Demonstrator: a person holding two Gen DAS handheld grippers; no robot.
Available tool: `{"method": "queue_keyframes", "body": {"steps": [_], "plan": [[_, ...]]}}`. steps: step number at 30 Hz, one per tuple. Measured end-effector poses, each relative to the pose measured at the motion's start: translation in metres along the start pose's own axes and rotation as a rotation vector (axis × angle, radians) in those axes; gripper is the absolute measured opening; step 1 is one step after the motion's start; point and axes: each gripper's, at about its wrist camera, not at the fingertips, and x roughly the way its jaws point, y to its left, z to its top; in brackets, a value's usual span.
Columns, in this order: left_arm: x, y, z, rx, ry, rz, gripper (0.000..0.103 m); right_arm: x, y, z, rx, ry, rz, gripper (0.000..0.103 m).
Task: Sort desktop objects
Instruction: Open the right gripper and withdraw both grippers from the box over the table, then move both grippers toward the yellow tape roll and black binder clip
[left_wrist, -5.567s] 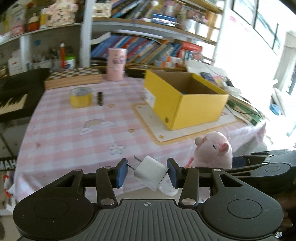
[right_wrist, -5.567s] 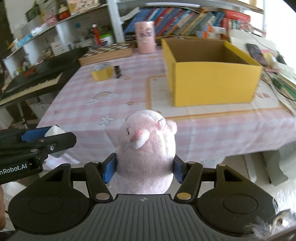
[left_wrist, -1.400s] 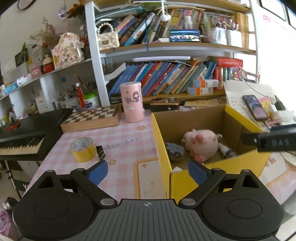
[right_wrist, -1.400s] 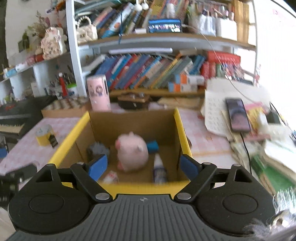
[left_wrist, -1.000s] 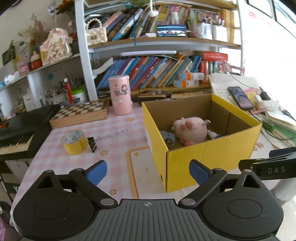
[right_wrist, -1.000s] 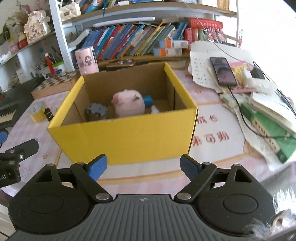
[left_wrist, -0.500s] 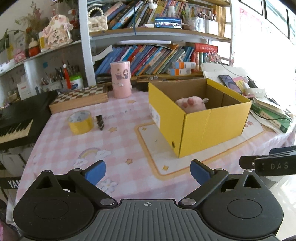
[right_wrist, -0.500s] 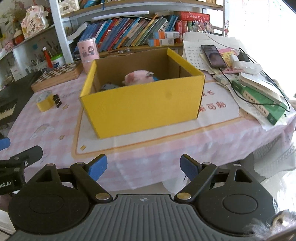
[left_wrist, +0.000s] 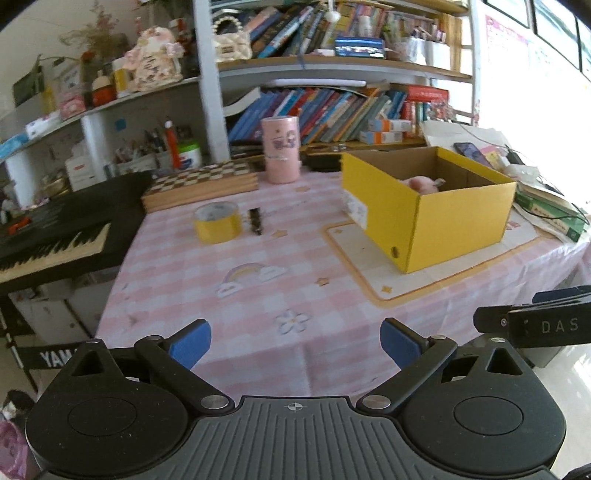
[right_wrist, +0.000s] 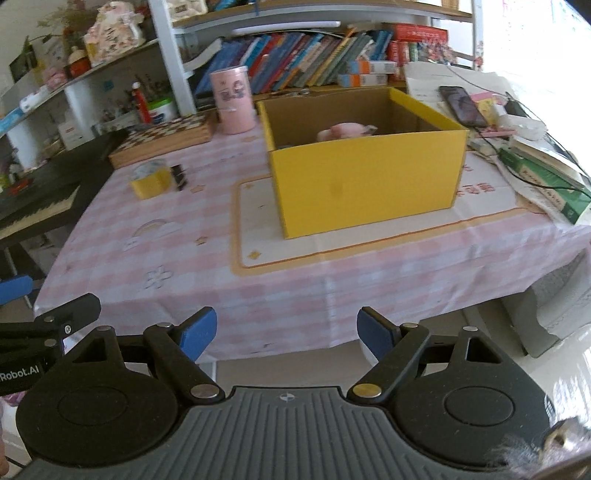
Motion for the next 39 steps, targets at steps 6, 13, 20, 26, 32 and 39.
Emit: {"method": "queue_keyframes", "body": {"steps": [6, 13, 20, 26, 32, 39], "plan": [[-0.012, 0.023, -0.01, -0.03, -0.007, 0.032, 0.1, -0.001, 0.028, -0.004, -0.045, -0.006, 0.035, 0.081], [-0.023, 0.043, -0.02, -0.063, -0.023, 0.068, 0.1, 0.0, 0.063, -0.006, -0.141, -0.008, 0.083, 0.076], [-0.031, 0.059, -0.023, -0.092, -0.054, 0.099, 0.1, -0.002, 0.089, -0.007, -0.224, -0.023, 0.115, 0.07], [-0.035, 0.069, -0.025, -0.111, -0.063, 0.118, 0.1, -0.003, 0.104, -0.007, -0.264, -0.027, 0.136, 0.07], [-0.034, 0.072, -0.025, -0.117, -0.065, 0.124, 0.1, -0.001, 0.11, -0.005, -0.284, -0.028, 0.148, 0.07], [-0.018, 0.07, -0.017, -0.111, -0.044, 0.129, 0.1, 0.012, 0.109, 0.003, -0.294, -0.016, 0.166, 0.07]]}}
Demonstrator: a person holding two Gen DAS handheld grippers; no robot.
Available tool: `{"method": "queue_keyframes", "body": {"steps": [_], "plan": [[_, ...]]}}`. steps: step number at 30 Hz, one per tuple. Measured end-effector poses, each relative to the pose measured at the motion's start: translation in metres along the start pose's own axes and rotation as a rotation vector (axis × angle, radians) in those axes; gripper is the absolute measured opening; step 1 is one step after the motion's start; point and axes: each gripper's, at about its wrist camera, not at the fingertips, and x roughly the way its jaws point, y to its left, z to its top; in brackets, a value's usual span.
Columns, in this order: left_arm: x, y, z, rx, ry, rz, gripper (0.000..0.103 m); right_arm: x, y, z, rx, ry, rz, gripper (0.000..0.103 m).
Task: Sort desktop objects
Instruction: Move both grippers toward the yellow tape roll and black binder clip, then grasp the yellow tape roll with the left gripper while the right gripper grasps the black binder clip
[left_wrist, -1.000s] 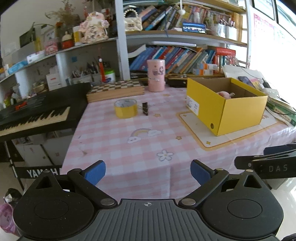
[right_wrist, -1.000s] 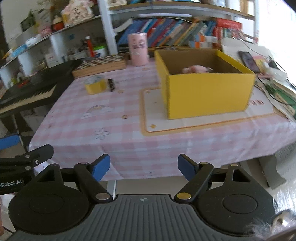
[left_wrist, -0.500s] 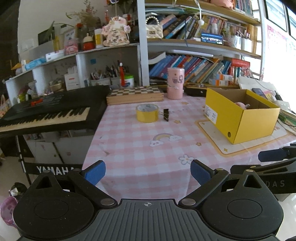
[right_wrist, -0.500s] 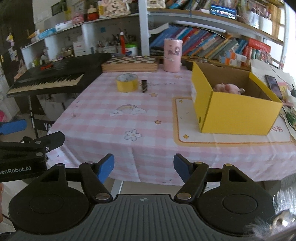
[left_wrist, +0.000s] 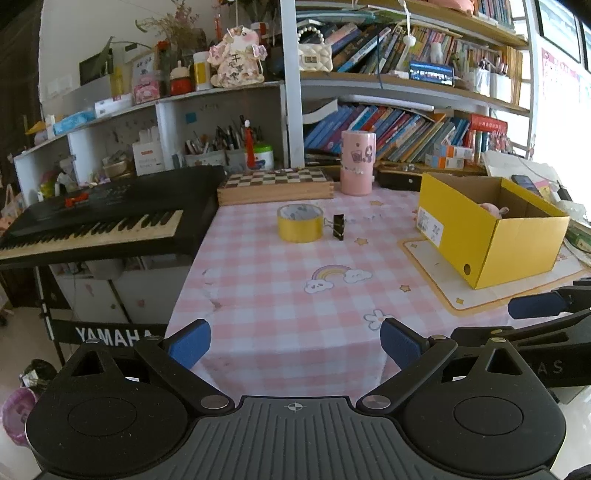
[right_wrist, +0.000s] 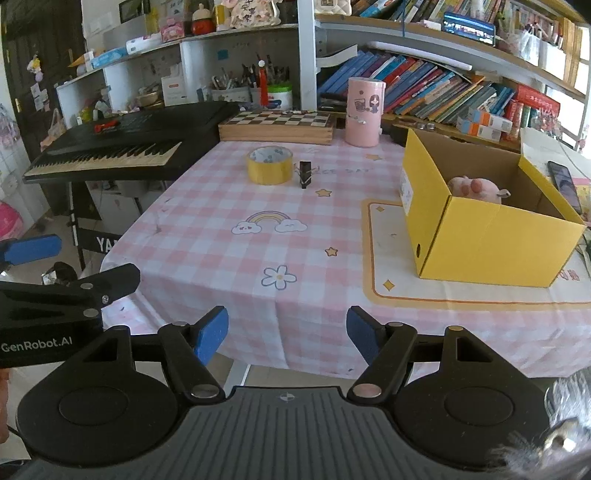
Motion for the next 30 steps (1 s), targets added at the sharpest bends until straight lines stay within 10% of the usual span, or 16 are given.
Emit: {"method": "queue_keyframes", "body": {"steps": [30], "plan": [[0.143, 0.002, 0.087, -0.094, 0.071, 0.161, 0.1, 0.151, -0.065, 0.131, -0.021, 0.053, 0.123, 0.069]]}}
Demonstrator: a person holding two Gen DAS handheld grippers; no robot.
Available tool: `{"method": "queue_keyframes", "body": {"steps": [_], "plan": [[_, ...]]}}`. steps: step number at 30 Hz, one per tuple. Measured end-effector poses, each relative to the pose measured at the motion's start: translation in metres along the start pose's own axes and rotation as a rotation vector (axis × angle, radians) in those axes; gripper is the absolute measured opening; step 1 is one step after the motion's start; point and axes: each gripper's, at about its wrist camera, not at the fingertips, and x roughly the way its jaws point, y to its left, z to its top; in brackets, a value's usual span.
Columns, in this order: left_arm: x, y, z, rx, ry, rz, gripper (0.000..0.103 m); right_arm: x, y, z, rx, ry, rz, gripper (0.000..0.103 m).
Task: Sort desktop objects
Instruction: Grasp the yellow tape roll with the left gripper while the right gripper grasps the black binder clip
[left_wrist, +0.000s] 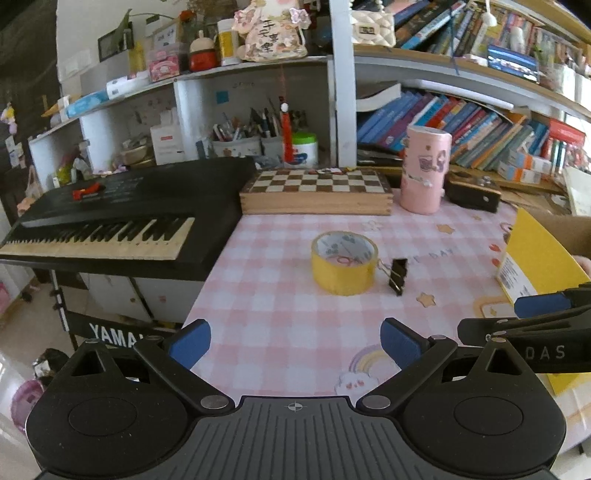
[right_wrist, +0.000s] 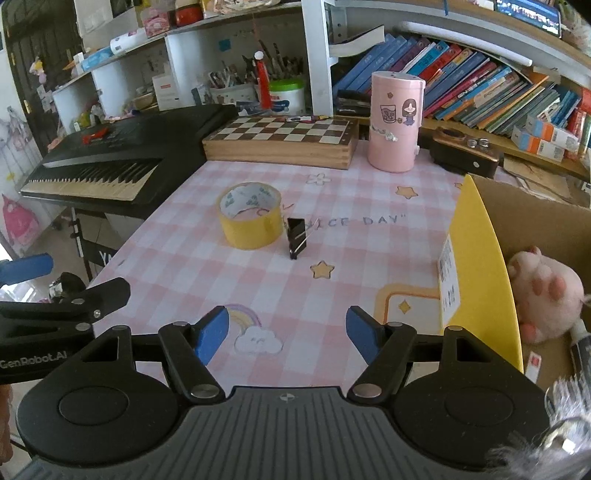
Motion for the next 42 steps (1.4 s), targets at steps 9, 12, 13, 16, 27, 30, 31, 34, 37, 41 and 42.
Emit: {"method": "queue_keyframes", "body": {"steps": [9, 12, 13, 16, 27, 30, 31, 34, 37, 41, 42], "plan": [[0.02, 0.004, 0.015, -0.031, -0.004, 0.053, 0.1, 0.03, -0.005, 0.032, -0.017, -0.016, 0.033, 0.069], [0.027, 0.007, 0.019, -0.047, -0.004, 0.069, 0.1, 0.043, -0.005, 0.042, -0.022, -0.011, 0.043, 0.069], [0.029, 0.008, 0.02, -0.054, -0.003, 0.074, 0.1, 0.048, -0.005, 0.044, -0.022, -0.005, 0.045, 0.069], [0.035, 0.01, 0.021, -0.067, 0.008, 0.084, 0.1, 0.066, -0.007, 0.052, -0.025, 0.013, 0.046, 0.069], [0.06, 0.004, 0.027, -0.069, 0.048, 0.105, 0.1, 0.144, -0.013, 0.059, -0.033, 0.085, -0.059, 0.059], [0.067, 0.0, 0.031, -0.059, 0.052, 0.109, 0.1, 0.157, -0.012, 0.061, -0.027, 0.081, -0.055, 0.057], [0.069, -0.001, 0.032, -0.056, 0.054, 0.108, 0.1, 0.16, -0.012, 0.061, -0.03, 0.079, -0.053, 0.055], [0.076, -0.004, 0.036, -0.043, 0.056, 0.104, 0.1, 0.167, -0.012, 0.062, -0.041, 0.081, -0.051, 0.031], [0.083, -0.007, 0.039, -0.028, 0.058, 0.102, 0.1, 0.16, -0.02, 0.065, -0.013, 0.05, -0.056, 0.024], [0.099, -0.014, 0.042, -0.013, 0.075, 0.078, 0.1, 0.135, -0.036, 0.073, 0.052, -0.021, -0.074, 0.021], [0.105, -0.016, 0.043, -0.008, 0.076, 0.07, 0.1, 0.127, -0.039, 0.074, 0.063, -0.039, -0.076, 0.021]]}}
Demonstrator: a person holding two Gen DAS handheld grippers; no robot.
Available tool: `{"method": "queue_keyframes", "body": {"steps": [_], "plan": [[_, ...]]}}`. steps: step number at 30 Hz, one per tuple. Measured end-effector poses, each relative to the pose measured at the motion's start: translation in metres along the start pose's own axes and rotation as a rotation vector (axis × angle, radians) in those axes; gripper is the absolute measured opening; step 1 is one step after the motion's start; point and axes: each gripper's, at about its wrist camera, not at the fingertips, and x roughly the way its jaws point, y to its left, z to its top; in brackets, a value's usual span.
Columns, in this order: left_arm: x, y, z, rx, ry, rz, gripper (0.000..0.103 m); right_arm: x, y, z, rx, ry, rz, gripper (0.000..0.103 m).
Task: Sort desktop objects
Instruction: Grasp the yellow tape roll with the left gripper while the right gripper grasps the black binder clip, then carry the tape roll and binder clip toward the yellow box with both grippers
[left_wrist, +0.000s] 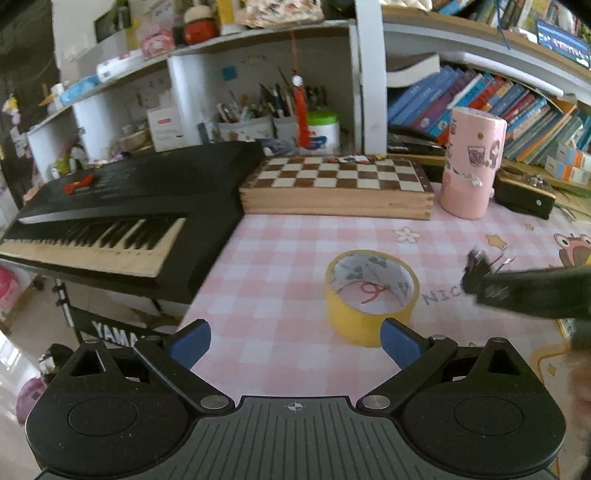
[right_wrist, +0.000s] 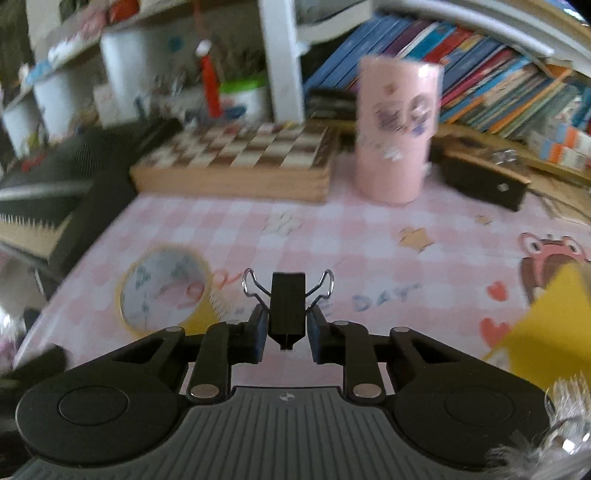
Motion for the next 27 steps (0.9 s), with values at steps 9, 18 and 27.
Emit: {"method": "queue_keyframes", "body": {"steps": [9, 18, 27], "plan": [[0.06, -0.036, 0.012, 0.007, 0.04, -0.12, 0.1, -0.033, -0.019, 0.005, 0.017, -0.055, -0.011, 0.02], [0.099, -0.058, 0.013, 0.086, 0.064, -0.065, 0.1, -0.046, -0.025, 0.001, 0.022, -0.052, -0.008, 0.02], [0.086, -0.049, 0.019, 0.043, 0.087, -0.15, 0.089, -0.058, -0.023, -0.003, 0.027, -0.075, -0.02, 0.02]]}}
